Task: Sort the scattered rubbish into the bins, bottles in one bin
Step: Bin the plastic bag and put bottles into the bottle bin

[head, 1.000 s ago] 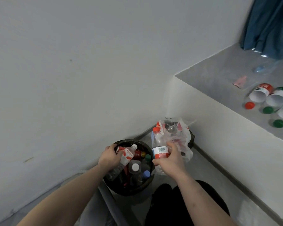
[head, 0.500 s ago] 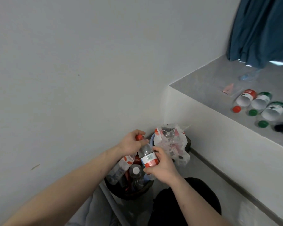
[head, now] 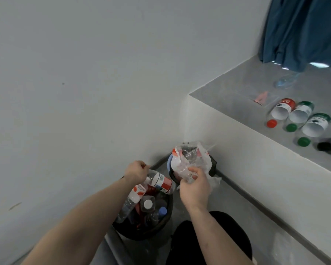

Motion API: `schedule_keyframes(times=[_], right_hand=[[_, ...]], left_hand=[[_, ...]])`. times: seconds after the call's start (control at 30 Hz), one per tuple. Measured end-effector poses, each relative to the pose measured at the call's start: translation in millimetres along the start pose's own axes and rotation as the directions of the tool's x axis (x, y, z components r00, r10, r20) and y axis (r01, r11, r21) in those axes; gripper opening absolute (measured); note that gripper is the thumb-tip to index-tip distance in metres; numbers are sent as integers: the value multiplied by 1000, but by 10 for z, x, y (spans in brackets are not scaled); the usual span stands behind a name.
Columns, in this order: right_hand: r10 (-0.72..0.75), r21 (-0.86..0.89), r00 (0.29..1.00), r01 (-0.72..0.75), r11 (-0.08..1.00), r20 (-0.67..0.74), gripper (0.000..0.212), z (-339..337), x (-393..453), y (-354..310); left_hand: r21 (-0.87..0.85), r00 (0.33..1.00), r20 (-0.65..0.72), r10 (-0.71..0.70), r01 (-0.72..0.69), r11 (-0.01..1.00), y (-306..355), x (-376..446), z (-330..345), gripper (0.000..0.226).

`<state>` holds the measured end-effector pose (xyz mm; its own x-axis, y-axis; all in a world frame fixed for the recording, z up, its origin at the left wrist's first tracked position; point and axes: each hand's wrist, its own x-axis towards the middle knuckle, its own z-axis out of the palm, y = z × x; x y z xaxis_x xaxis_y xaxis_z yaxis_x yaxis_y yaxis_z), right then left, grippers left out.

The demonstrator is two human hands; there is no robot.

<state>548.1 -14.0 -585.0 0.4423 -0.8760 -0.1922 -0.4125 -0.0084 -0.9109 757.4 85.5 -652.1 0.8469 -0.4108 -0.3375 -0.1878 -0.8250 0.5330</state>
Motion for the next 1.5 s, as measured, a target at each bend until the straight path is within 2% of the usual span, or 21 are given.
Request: schedule_keyframes(times=[0.1,0.2,0.3,0.43,0.6,0.7,0.87,1.0,1.13,1.23,1.33,1.5], right_hand=[[14,34,1000,-13,999,-13,39,-18,96,38],[31,51,999,-30,998,-22,38,-20,159,65],[45,62,999,-43,997,-28,35,-12,199,81],[48,88,998,-44,995,-44,32,-2,195,57],[58,143,998,-56,988,-7,33,47,121,18],[59,164,998,-59,985,3,31,29,103,32],[143,278,990,-135,951,-8,30,3,145,56],[197,391,979,-199,899,46,31,32,196,64],[216,433,974,-224,873,70,31,82,209,46],[199,423,978,-207,882,62,31,85,214,49],[167,371,985,-167,914,35,31,76,218,71],[68,215,998,-68,974,7,31,63,217,114]], left_hand=[[79,999,12,-41,40,996,-117,107,92,31],[86,1000,-9,-27,27,996,-194,177,116,32],[84,996,-82,20,-13,996,-202,241,-62,37],[206,983,-159,91,-57,977,-206,233,-321,36],[243,998,-56,29,-15,970,-244,157,-213,34],[231,998,-63,2,12,973,-238,144,-115,40],[232,997,5,-78,75,970,-223,52,-5,81],[304,1000,8,-18,15,953,-277,32,61,90],[313,999,36,-19,7,950,-311,38,130,90],[331,997,31,-68,54,942,-295,67,157,89],[438,991,21,-132,110,892,-283,121,94,97],[484,995,-18,-94,91,871,-313,147,60,101]])
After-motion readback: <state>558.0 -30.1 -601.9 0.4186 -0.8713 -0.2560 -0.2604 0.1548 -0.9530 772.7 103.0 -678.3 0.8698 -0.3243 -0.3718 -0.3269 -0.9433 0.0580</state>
